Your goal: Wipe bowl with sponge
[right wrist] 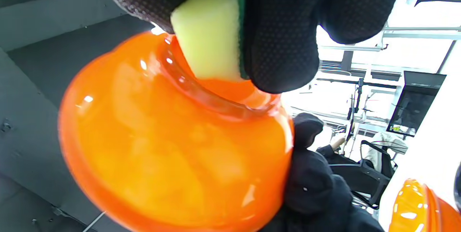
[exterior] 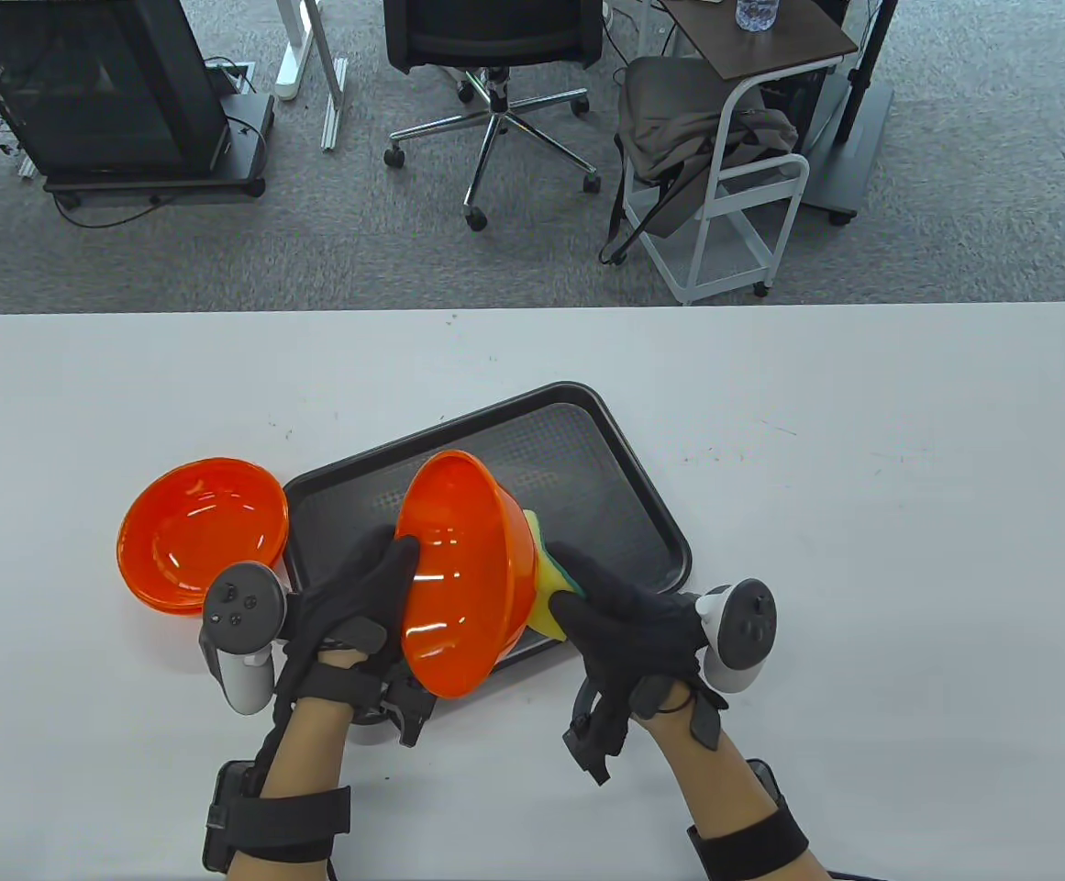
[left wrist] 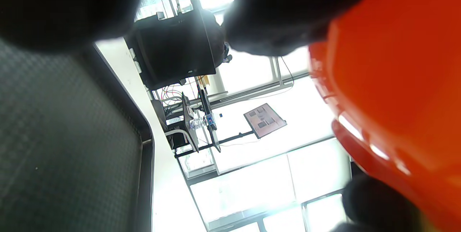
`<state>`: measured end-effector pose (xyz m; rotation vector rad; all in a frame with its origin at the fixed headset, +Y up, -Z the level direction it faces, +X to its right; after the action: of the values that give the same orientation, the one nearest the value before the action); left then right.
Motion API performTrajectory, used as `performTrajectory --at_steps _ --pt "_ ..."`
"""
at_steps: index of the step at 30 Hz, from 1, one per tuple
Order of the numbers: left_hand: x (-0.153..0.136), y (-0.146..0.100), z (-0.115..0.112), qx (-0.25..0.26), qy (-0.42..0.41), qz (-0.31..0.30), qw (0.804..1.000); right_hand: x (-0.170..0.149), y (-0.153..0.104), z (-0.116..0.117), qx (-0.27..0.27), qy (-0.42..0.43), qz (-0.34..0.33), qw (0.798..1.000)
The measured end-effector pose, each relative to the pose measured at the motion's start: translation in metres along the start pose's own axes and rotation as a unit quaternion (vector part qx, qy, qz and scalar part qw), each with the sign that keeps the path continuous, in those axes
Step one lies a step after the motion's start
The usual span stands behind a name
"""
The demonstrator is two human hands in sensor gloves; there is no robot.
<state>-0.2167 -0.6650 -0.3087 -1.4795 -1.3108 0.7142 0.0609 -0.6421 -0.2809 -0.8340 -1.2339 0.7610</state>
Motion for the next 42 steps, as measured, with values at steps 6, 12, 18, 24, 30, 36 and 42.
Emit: performTrajectory --at_steps 6,12,18,24,30,36,42 --pt "0.008 0.001 -0.005 -0.017 -0.005 -0.031 0.999 -0.003 0.0 0.0 0.008 -0.008 0.011 1.0" --pt "0.012 -0.001 -0.001 0.006 -0.012 -0.054 0.998 -0.011 -0.001 0.004 0.041 -0.011 0.037 0.998" --pt "0.009 -0.011 0.021 0.066 0.03 -0.02 0.997 -0.02 -0.003 0.009 0.064 -0.041 0.052 0.996" --pt "0.009 -0.017 0.035 0.112 0.08 0.002 0.99 -0.024 -0.003 0.001 0.037 -0.066 0.069 0.995" --pt "0.014 -0.024 0.047 0.15 0.163 0.024 0.975 -0.025 -0.003 -0.005 0.02 -0.085 0.081 0.993" --pt "0.011 -0.025 0.053 0.154 0.183 0.036 0.97 -0.027 -0.003 -0.005 0.024 -0.1 0.079 0.992" --pt "-0.005 -0.023 0.062 0.136 0.104 0.041 0.984 -0.031 -0.002 -0.012 0.022 -0.105 0.081 0.991"
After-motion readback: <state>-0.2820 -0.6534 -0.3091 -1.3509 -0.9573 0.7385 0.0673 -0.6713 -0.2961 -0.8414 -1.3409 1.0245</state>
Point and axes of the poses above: the tracker on the back of each hand, its own x axis roughly to the thumb side, its own y axis roughly from the wrist to the fingertips, z = x × y, the point moved 5 cm from there along y, roughly from the wrist to the fingertips, and after that the axes turned 14 degrees about -x, right-handed, at the moved point
